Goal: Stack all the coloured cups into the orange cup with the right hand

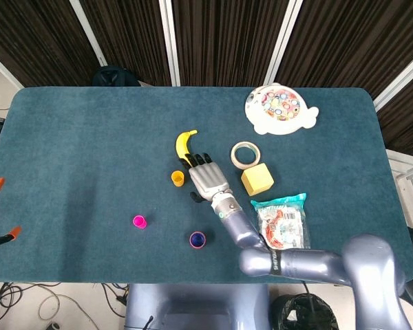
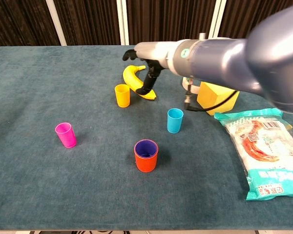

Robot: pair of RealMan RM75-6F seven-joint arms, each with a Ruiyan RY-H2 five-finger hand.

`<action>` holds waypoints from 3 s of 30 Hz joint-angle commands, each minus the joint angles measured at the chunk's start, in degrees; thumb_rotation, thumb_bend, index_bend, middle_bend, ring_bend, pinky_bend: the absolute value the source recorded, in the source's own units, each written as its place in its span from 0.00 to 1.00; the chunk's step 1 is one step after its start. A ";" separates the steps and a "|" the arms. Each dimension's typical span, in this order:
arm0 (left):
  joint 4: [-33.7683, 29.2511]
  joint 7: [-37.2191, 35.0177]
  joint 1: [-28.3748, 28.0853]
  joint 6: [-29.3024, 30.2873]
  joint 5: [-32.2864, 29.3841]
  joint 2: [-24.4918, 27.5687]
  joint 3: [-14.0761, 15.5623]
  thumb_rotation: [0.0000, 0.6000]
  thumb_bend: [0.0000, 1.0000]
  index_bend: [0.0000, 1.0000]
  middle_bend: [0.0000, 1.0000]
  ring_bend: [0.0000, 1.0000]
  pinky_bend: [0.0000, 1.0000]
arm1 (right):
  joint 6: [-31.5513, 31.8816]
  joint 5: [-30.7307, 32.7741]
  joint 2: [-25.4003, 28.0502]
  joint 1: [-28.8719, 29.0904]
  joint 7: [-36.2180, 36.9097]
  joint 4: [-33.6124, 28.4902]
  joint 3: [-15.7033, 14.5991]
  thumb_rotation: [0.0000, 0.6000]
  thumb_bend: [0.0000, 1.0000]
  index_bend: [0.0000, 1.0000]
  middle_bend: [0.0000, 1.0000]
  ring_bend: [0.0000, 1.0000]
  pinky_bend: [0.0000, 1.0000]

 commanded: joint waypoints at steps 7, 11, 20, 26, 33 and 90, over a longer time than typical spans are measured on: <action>0.77 -0.43 -0.26 -0.77 -1.42 0.03 -0.68 1.00 0.00 0.00 0.00 0.00 0.05 | -3.59 5.26 -7.40 6.47 -1.23 11.96 2.52 1.00 0.43 0.17 0.00 0.00 0.01; 1.70 -0.10 -0.38 -0.54 -1.70 -0.06 -1.06 1.00 0.00 0.00 0.00 0.00 0.05 | -5.51 7.07 -9.79 8.20 -1.74 17.56 2.56 1.00 0.43 0.21 0.00 0.00 0.01; 2.18 -0.70 -0.27 -0.24 -1.64 0.11 -1.16 1.00 0.00 0.00 0.00 0.00 0.05 | -8.58 8.38 -12.02 9.35 -1.79 22.90 2.09 1.00 0.43 0.25 0.00 0.00 0.01; 2.16 -0.52 -0.33 -0.14 -1.86 0.06 -1.38 1.00 0.00 0.00 0.00 0.00 0.05 | -9.75 8.52 -13.09 9.77 -1.51 25.22 1.91 1.00 0.43 0.28 0.00 0.00 0.01; 2.22 -0.50 -0.38 -0.28 -1.89 0.01 -1.34 1.00 0.00 0.00 0.00 0.00 0.05 | -9.87 8.32 -13.57 9.56 -0.71 26.45 1.98 1.00 0.43 0.33 0.00 0.00 0.01; 1.27 0.67 -0.10 0.58 -0.32 -0.07 -0.38 1.00 0.00 0.00 0.00 0.00 0.05 | 5.40 -9.16 24.24 -11.36 3.98 -33.51 -6.64 1.00 0.43 0.48 0.00 0.00 0.04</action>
